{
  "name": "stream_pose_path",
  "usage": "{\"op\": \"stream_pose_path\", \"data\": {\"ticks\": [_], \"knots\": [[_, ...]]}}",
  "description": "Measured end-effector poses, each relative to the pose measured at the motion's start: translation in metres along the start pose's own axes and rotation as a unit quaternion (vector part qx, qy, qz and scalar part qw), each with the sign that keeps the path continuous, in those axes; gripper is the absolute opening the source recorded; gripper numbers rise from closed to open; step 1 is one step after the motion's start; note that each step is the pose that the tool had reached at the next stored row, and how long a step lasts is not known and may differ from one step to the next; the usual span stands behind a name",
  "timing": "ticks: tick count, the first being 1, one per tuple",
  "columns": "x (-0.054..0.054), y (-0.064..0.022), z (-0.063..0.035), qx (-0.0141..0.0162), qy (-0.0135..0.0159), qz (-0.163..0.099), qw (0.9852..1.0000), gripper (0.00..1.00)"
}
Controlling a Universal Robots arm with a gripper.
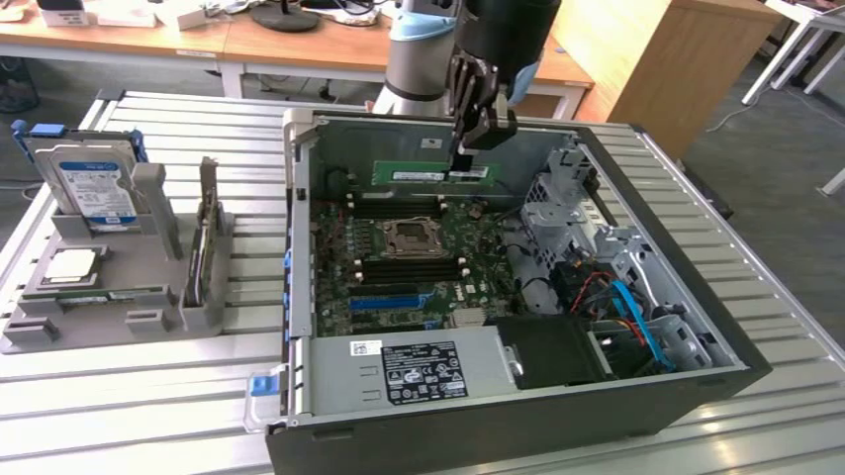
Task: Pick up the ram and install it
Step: 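Pick up the ram and move it above insertion slot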
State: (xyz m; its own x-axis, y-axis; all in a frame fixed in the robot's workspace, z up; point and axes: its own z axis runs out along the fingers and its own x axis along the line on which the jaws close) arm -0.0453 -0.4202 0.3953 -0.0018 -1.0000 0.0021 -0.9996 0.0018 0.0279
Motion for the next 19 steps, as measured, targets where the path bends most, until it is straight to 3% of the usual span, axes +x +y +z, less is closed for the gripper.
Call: {"op": "stream_pose_path", "data": {"ticks": [13,19], "knots": [[0.000,-0.0005,0.0171,-0.0001,0.0001,0.000,1.0000,0.12],[0.000,-0.0005,0.0184,0.0000,0.0001,0.000,1.0000,0.12]]}}
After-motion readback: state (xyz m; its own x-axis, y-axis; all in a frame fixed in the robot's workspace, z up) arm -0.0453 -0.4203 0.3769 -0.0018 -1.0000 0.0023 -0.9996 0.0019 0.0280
